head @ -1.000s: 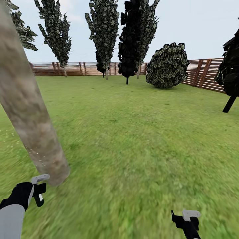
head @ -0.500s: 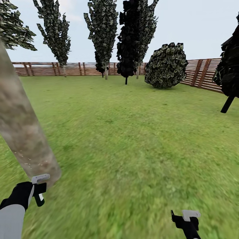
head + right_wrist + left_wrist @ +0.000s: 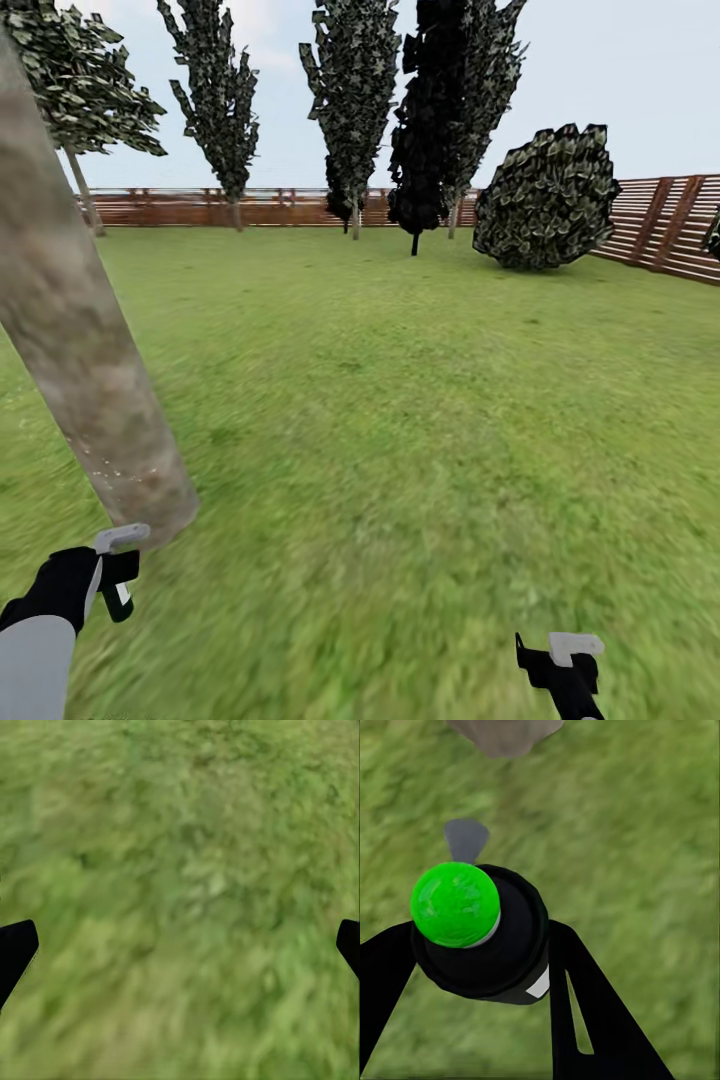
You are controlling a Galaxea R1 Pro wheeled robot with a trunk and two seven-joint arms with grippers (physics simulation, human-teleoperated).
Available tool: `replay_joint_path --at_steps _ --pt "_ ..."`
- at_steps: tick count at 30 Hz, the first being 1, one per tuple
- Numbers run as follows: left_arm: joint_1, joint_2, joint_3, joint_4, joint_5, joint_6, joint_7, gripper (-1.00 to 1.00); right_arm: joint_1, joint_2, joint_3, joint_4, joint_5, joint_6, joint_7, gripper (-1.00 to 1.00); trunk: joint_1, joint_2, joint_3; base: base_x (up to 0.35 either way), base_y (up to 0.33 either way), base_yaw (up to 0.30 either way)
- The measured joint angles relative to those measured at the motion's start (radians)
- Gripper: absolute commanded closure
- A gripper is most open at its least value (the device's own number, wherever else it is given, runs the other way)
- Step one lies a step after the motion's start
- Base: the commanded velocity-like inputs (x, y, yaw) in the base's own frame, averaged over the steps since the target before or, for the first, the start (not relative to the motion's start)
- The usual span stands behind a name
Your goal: In the garden, pick up the pesticide atomizer on the floor and spray pesticide onto both trees until each tree trunk is fully covered.
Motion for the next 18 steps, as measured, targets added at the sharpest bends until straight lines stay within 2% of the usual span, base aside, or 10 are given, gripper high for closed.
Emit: replay_joint_path --at_steps 3,8,14,18 --pt "0.000 0.000 0.000 0.002 -0.001 -0.001 0.011 1.00 0.000 0.000 0.000 0.000 0.000 0.001 0.000 -1.00 0.000 0.000 0.000 0.216 -0.211 0.277" --pt "0.000 -0.001 0.002 0.011 0.012 0.000 0.071 1.00 0.000 0.000 0.000 0.000 0.000 0.000 0.000 -1.00 0.000 0.000 0.000 0.234 -0.190 0.266" --pt "0.000 -0.003 0.002 0.012 0.014 0.000 0.069 1.00 0.000 0.000 0.000 0.000 0.000 -0.001 0.001 -1.00 0.000 0.000 0.000 0.167 -0.234 0.046" --pt "0.000 -0.003 0.002 0.012 0.013 0.000 0.071 1.00 0.000 0.000 0.000 0.000 0.000 0.000 0.001 -1.00 0.000 0.000 0.000 0.004 -0.267 0.106"
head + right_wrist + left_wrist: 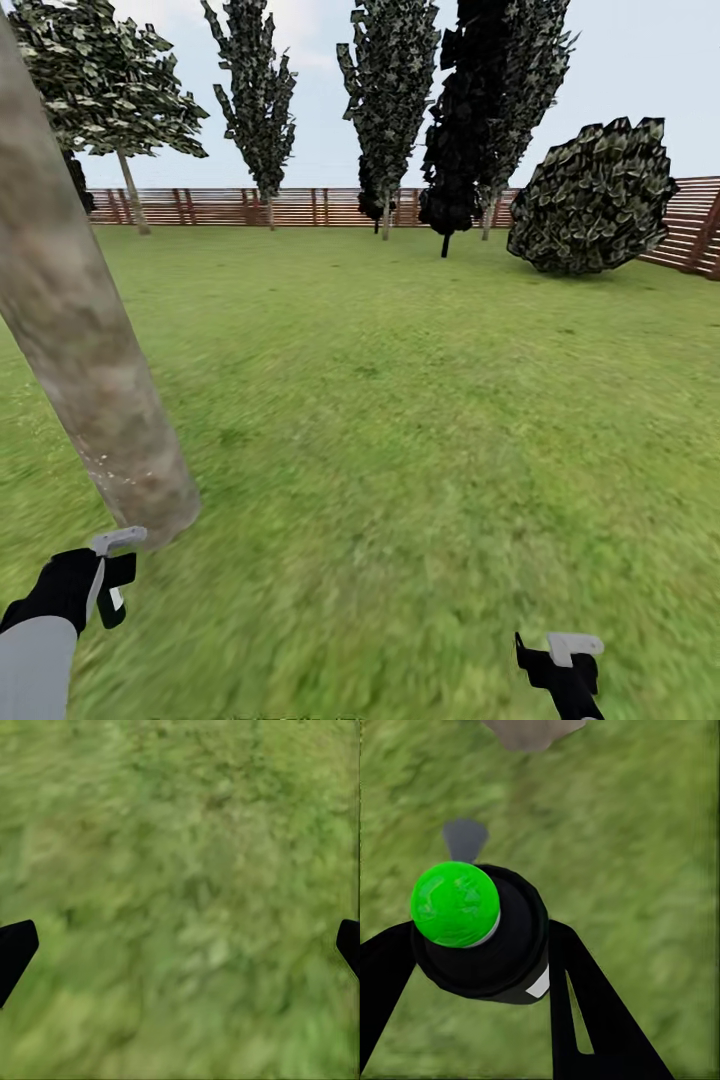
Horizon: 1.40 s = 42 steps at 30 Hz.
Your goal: In the garden, pick up the pesticide atomizer on the floor and spray pesticide onto both trees until each tree trunk is fully covered.
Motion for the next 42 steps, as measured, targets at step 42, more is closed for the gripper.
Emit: replay_joint_path --at_steps 42 --pt "-0.333 0.026 -0.277 -0.099 -0.010 0.415 -0.171 1.00 0.000 -0.002 -0.001 0.000 0.000 0.001 0.000 -1.00 0.000 0.000 0.000 -0.009 -0.013 0.108"
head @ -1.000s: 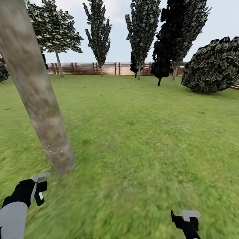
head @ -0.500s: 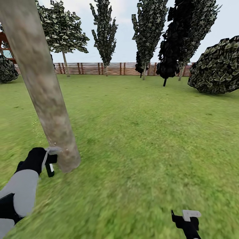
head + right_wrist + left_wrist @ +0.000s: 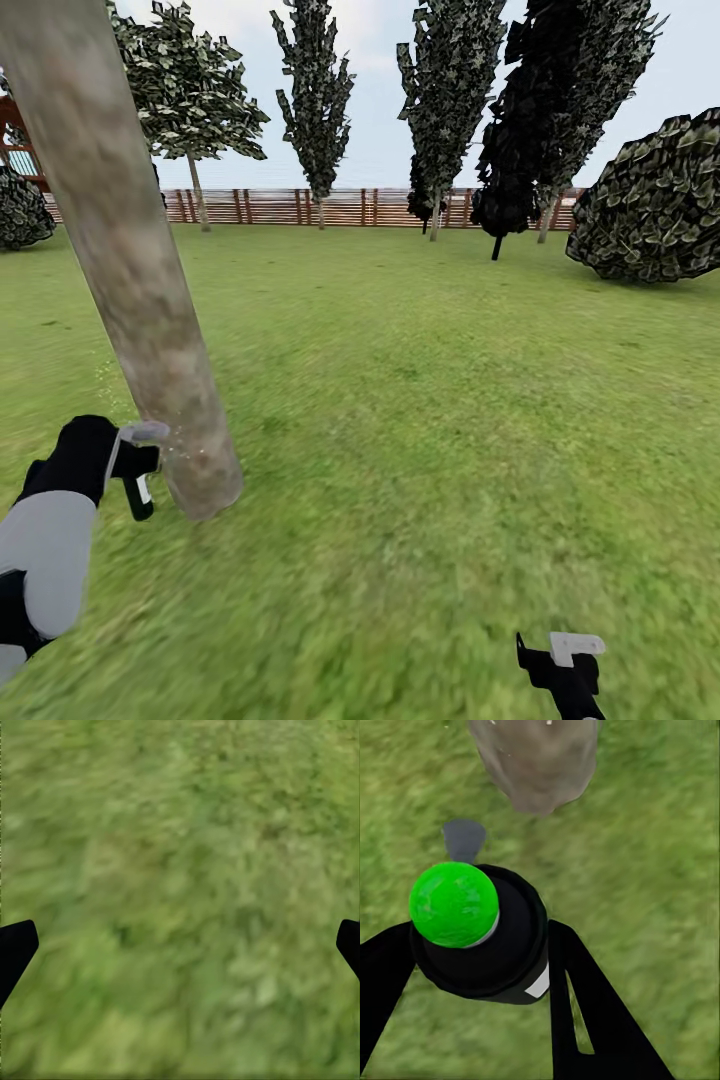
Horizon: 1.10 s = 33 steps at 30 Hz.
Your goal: In the garden, pick up the pesticide atomizer on the floor and spray pesticide onto both trees until each tree trunk is fully covered.
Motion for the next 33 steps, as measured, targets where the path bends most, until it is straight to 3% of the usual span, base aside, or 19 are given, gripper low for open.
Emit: replay_joint_path --at_steps 3,8,16,22,33 --pt "0.004 0.031 -0.002 -0.025 0.006 0.013 -0.002 1.00 0.000 0.000 0.000 0.000 0.000 0.000 0.000 -1.00 0.000 0.000 0.000 0.042 -0.025 0.000" --pt "0.004 0.022 -0.003 -0.029 0.006 0.054 -0.002 1.00 0.000 0.000 0.000 0.000 0.000 0.000 0.000 -1.00 0.000 0.000 0.000 0.153 -0.180 0.000" --pt "0.001 0.031 -0.003 -0.031 0.008 0.060 -0.002 1.00 0.000 0.000 0.001 0.000 0.000 0.000 0.000 -1.00 0.000 0.000 0.000 0.112 -0.188 0.071" --pt "-0.001 0.023 -0.001 -0.037 0.010 0.060 -0.002 1.00 0.000 0.000 0.001 0.000 0.000 -0.001 0.000 -1.00 0.000 0.000 0.000 0.020 -0.017 0.257" --pt "-0.008 0.015 -0.001 -0.044 0.010 0.060 -0.003 1.00 0.000 0.000 0.000 0.000 0.000 -0.001 0.000 -1.00 0.000 0.000 0.000 0.105 -0.237 0.020"
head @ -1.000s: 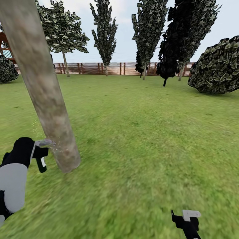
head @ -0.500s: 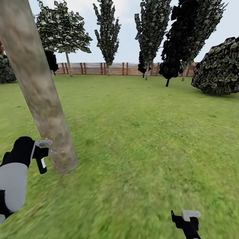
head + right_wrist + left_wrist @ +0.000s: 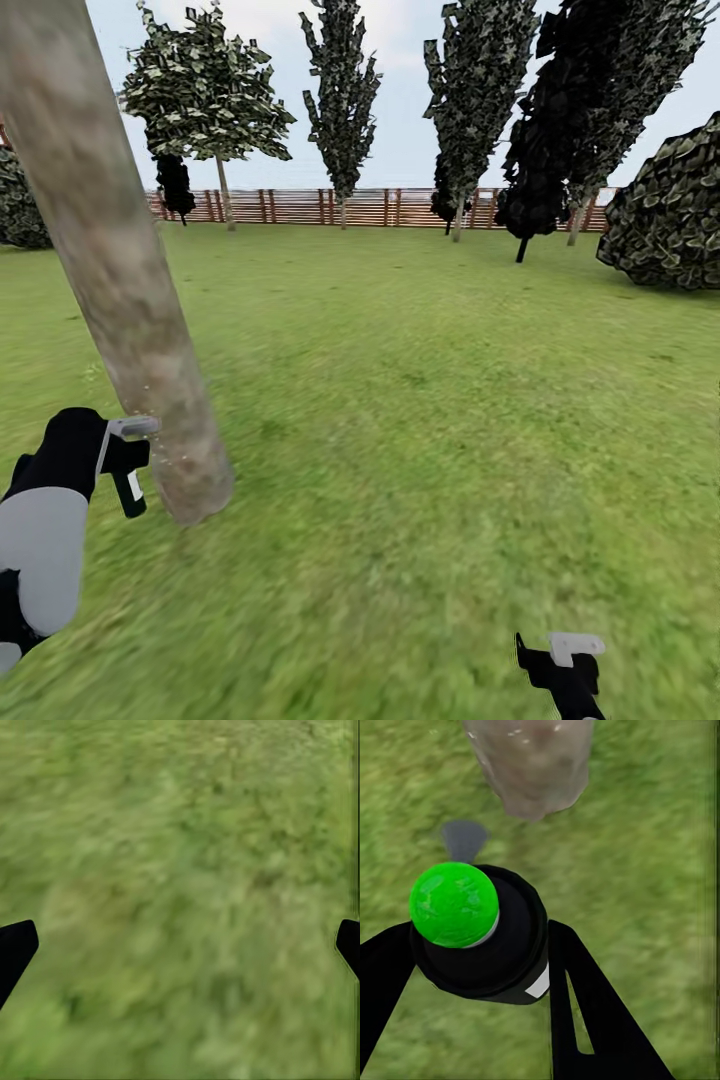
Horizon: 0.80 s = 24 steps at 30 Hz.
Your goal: In the garden, pick up the pesticide atomizer on the floor and spray pesticide onto both trees until each tree trunk is fully covered.
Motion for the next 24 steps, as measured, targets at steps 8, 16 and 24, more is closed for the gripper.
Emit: replay_joint_path --at_steps 8,16,24 --pt "0.000 0.000 0.000 0.000 0.000 0.000 0.000 1.00 0.000 0.000 0.000 0.000 0.000 -0.001 0.000 -1.00 0.000 0.000 0.000 0.096 -0.263 0.000" --pt "0.000 0.000 0.000 0.001 0.000 0.000 0.000 1.00 0.000 0.000 0.001 0.000 0.000 -0.001 0.000 -1.00 0.000 0.000 0.000 0.091 -0.265 0.000" --pt "0.001 0.007 0.000 0.001 -0.003 0.000 0.000 1.00 0.000 0.000 0.001 0.000 0.000 -0.001 0.000 -1.00 0.000 0.000 0.000 0.089 -0.265 0.136"
